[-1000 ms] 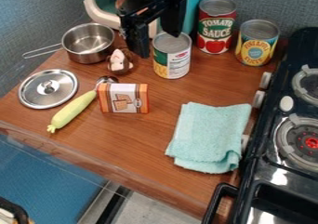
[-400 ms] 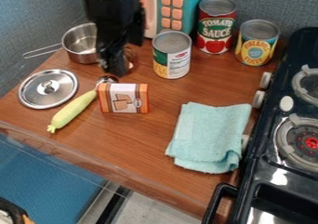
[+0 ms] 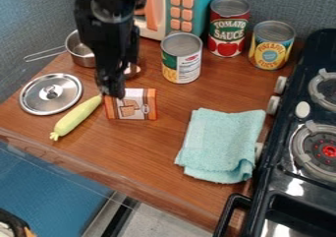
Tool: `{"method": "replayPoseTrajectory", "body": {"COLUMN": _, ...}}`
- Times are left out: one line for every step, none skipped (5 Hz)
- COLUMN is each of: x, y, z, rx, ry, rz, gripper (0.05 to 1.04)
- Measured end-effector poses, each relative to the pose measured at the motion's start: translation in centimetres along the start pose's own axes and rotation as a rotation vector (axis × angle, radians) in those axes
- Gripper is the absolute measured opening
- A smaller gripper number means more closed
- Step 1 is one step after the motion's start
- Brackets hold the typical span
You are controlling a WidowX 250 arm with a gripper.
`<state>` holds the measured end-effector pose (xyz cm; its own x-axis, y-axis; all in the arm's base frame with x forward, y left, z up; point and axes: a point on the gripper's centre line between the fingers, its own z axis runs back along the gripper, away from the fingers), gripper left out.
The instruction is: Put the thing in the middle of the table
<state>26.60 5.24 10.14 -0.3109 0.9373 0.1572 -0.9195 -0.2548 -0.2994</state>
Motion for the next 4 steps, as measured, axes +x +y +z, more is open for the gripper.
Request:
{"method": "replayPoseTrajectory", "body": {"x": -0.1, "y": 0.3, "z": -1.9, "rx": 0.035, "ry": 0.000, "rz": 0.008, "gripper": 1.001}}
{"method": "replayPoseTrajectory", "body": {"x": 0.3, "y": 0.3, "z": -3.0, "rx": 0.057, "ry": -0.003, "rz": 0.013, "gripper": 1.001}}
{"method": "replayPoseTrajectory", "body": {"x": 0.5, "y": -0.2, "z": -3.5, "rx": 0.065, "ry": -0.003, "rz": 0.017, "gripper": 1.001}}
{"method": "replayPoseTrajectory", "body": {"x": 1.3, "y": -0.5, "z": -4.3, "rx": 0.074, "ry": -0.001, "rz": 0.030, "gripper": 1.001}}
